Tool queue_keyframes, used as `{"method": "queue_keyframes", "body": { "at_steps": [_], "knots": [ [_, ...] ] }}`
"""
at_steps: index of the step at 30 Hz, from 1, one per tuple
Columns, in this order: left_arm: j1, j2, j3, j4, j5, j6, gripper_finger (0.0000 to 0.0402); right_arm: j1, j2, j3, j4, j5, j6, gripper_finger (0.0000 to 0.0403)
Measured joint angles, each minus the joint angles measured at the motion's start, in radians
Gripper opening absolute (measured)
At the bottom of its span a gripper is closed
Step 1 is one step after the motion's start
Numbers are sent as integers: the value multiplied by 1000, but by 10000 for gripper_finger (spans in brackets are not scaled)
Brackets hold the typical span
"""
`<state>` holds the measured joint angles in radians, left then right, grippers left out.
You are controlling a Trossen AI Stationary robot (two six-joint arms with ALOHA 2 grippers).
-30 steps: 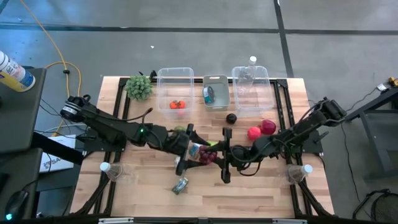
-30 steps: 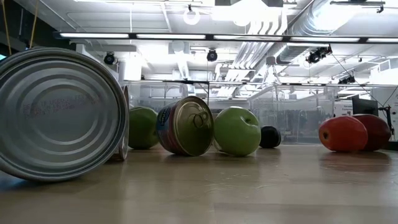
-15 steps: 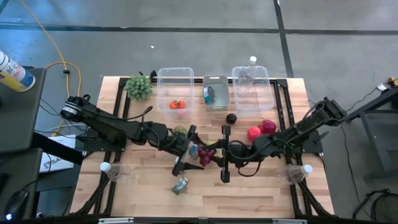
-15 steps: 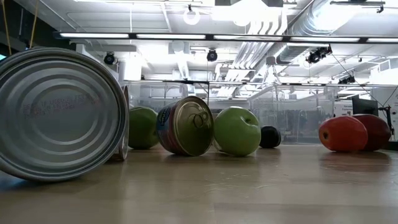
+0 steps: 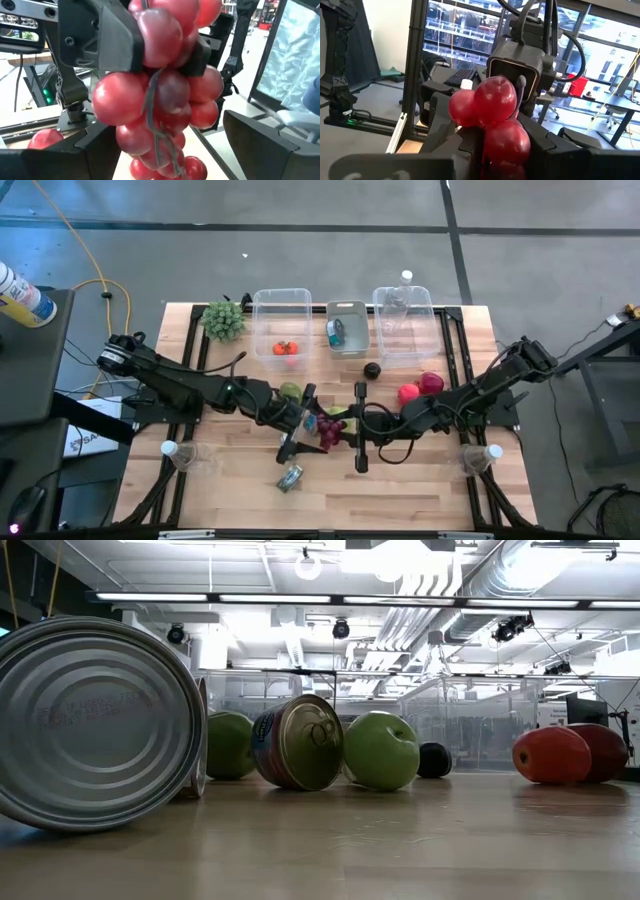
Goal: Pick & Place Food Item
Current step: Put the grapes into the left transparent bin
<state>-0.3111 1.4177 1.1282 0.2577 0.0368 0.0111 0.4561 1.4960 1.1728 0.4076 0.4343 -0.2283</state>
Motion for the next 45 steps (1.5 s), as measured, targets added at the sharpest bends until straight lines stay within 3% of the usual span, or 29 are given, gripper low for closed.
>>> {"method": "queue_keyframes", "body": {
  "at_steps": [9,26,36,45],
  "knots": [
    [-14,0,0,8,-1,13,269,0,0,0,0,-3,50,79],
    [-14,0,-1,25,-11,19,123,-4,0,0,32,1,52,98],
    [-16,0,-1,8,2,1,114,1,0,0,23,-19,77,157],
    [-16,0,-1,0,9,-1,114,17,0,0,7,-13,110,242]
  ]
}}
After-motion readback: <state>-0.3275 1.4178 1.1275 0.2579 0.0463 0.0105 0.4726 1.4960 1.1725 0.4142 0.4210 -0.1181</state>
